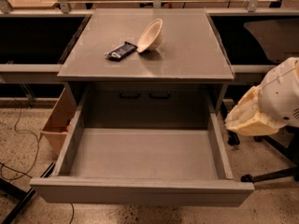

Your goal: Close top drawer

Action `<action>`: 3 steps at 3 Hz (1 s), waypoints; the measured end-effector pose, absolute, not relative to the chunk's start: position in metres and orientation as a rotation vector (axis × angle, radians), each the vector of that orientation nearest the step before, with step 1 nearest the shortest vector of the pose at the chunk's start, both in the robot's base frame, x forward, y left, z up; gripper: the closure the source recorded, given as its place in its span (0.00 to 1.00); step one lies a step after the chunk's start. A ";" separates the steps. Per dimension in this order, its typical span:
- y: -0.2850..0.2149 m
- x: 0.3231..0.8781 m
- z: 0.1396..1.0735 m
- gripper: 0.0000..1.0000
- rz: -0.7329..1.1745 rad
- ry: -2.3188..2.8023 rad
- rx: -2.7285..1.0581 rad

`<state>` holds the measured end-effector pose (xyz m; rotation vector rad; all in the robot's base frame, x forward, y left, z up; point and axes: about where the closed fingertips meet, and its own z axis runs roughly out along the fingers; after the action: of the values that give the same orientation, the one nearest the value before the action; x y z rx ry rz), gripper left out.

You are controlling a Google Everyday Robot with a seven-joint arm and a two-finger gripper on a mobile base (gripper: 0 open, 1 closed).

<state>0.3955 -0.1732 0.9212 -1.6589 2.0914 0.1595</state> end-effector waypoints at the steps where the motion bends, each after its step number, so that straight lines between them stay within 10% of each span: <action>1: -0.151 0.377 0.892 1.00 0.275 2.076 -1.638; 3: -0.112 0.357 0.826 1.00 0.449 2.095 -1.472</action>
Offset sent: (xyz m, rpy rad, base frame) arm -0.0478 0.0653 -0.0986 0.2426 0.0946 -0.0284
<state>0.3573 -0.1124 0.8256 -1.4720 2.0949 0.4486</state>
